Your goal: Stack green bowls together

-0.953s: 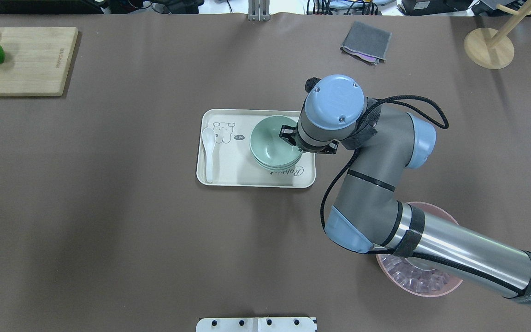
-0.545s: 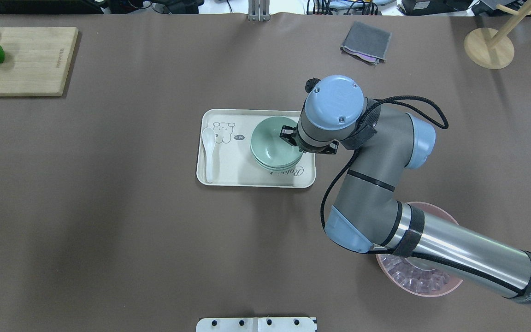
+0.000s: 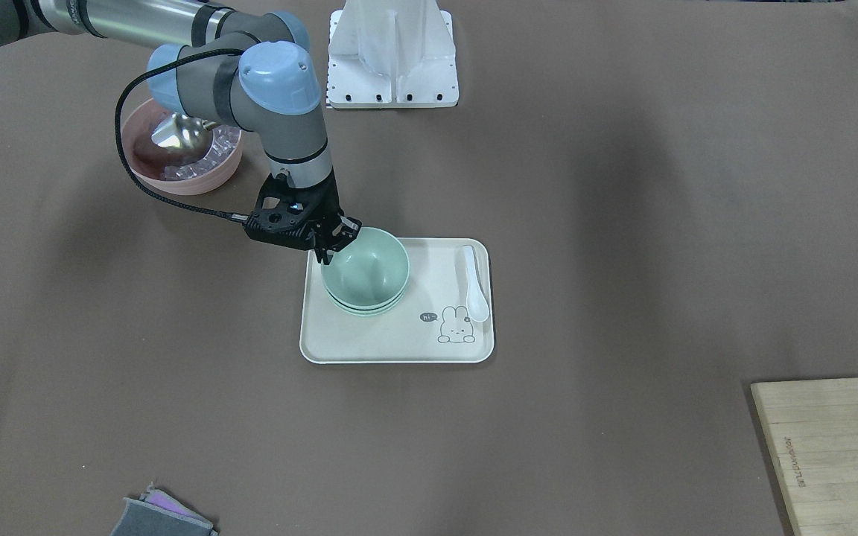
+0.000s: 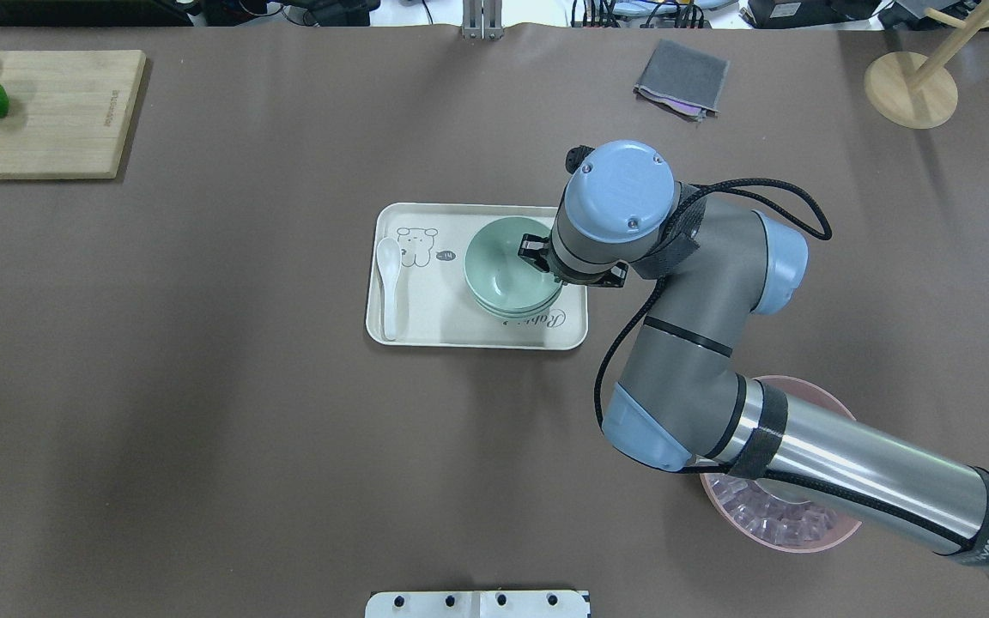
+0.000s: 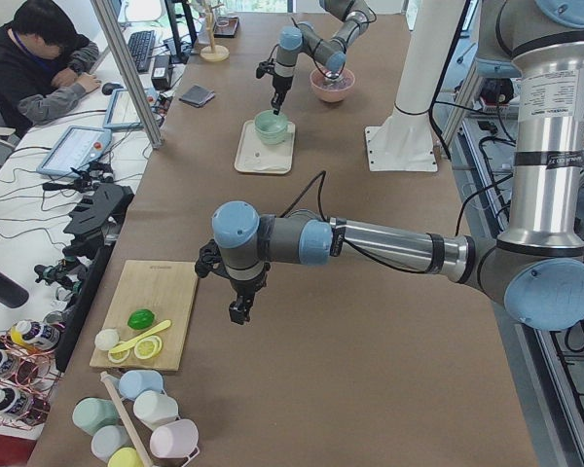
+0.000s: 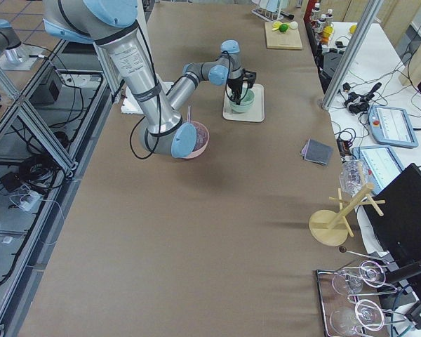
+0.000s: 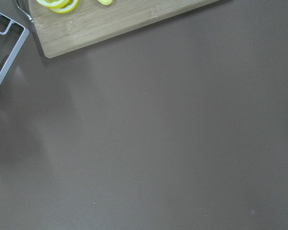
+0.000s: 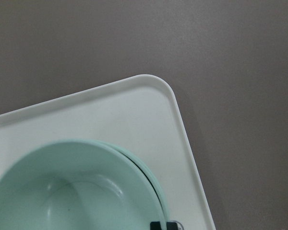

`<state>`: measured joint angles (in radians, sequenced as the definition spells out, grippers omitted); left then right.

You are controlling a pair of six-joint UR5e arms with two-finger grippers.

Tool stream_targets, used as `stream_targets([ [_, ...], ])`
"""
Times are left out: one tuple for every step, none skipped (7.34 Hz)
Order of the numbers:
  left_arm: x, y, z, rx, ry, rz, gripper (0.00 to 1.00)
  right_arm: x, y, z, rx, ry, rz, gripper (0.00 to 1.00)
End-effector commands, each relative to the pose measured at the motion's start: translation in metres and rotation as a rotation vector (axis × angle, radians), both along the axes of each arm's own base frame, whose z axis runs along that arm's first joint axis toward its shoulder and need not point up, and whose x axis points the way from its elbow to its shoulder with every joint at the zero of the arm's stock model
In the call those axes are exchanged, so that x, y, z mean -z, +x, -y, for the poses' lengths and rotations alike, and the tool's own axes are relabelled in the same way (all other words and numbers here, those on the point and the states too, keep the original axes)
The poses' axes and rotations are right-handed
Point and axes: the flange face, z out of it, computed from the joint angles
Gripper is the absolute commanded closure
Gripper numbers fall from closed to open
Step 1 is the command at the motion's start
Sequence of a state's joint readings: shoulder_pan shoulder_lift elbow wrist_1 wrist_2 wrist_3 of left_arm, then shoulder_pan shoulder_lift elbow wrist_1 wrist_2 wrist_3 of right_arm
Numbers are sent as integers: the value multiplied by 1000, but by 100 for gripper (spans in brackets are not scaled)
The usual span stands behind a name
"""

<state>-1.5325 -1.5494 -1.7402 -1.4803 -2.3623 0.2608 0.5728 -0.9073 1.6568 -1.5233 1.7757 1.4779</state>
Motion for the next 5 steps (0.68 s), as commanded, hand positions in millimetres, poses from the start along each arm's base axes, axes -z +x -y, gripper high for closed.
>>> stream_targets([
  [-1, 0, -1, 0, -2, 0, 2, -1, -1, -1, 1, -1, -1, 100],
  [-1, 0, 0, 0, -2, 0, 2, -5, -3, -2, 5, -4, -8, 100],
  [-1, 0, 0, 0, -2, 0, 2, -5, -4, -2, 5, -4, -9, 100],
  [-1, 0, 0, 0, -2, 0, 2, -3, -4, -2, 4, -5, -4, 100],
  [-1, 1, 0, -2, -2, 0, 2, -3, -4, -2, 4, -4, -3, 100],
])
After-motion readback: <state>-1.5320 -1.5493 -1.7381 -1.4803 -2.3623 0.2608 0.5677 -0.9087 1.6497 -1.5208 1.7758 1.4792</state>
